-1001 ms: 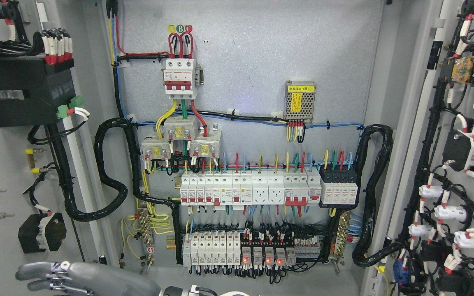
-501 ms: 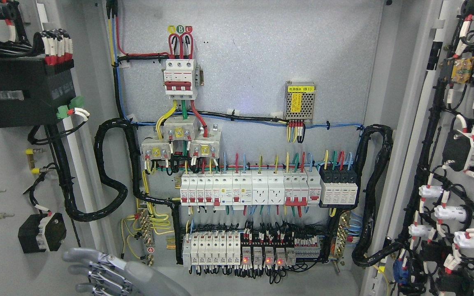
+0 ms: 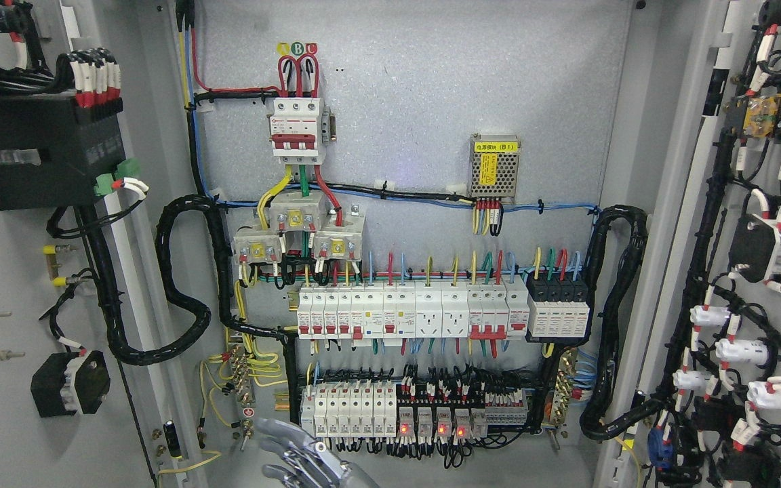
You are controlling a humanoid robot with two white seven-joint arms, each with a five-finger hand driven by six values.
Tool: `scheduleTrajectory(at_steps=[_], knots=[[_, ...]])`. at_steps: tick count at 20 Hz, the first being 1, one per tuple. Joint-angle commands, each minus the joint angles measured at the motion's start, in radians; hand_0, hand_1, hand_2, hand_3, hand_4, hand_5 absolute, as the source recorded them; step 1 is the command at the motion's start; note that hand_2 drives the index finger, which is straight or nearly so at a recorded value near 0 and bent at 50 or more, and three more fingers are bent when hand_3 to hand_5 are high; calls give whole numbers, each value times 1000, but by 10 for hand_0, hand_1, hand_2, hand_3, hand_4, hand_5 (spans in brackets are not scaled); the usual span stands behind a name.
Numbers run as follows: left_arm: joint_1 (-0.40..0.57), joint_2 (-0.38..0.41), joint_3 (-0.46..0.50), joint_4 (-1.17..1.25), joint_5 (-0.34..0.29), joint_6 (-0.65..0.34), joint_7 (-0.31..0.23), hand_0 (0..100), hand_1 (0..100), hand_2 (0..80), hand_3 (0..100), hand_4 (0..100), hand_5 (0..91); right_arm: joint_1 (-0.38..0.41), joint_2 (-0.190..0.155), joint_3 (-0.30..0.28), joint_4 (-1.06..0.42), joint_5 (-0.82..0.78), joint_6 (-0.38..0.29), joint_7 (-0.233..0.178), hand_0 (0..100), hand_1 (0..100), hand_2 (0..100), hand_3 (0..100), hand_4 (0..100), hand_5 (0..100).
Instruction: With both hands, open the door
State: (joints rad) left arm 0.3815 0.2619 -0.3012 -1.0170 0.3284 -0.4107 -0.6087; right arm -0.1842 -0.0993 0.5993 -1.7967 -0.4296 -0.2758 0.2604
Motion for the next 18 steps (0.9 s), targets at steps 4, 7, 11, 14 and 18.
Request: scheduleTrajectory(at_steps=[4, 7, 11, 14, 18], knots=[[48, 158, 74, -589, -2, -40, -51, 289, 0, 27, 27, 34, 0, 386, -140, -294, -50, 126, -138, 0, 219, 0, 0, 0, 0, 0], [56, 204, 103, -684, -2, -52, -54, 289, 0, 28, 27, 34, 0, 449, -141, -326, -32, 129, -210, -1, 219, 0, 0, 0, 0, 0], [74, 232, 154, -782, -2, -92, -54, 289, 0, 28, 28, 34, 0, 518, -164, -391, -1, 129, -260, -1, 219, 0, 0, 0, 0, 0], [77, 217, 201, -828, 1, -94, -54, 289, 0, 28, 28, 35, 0, 552, -160, -434, 58, 129, -293, -3, 219, 0, 0, 0, 0, 0], [80, 201, 257, -902, 9, -106, -55, 289, 0, 28, 28, 35, 0, 554, -157, -492, 183, 129, -353, -3, 219, 0, 0, 0, 0, 0]])
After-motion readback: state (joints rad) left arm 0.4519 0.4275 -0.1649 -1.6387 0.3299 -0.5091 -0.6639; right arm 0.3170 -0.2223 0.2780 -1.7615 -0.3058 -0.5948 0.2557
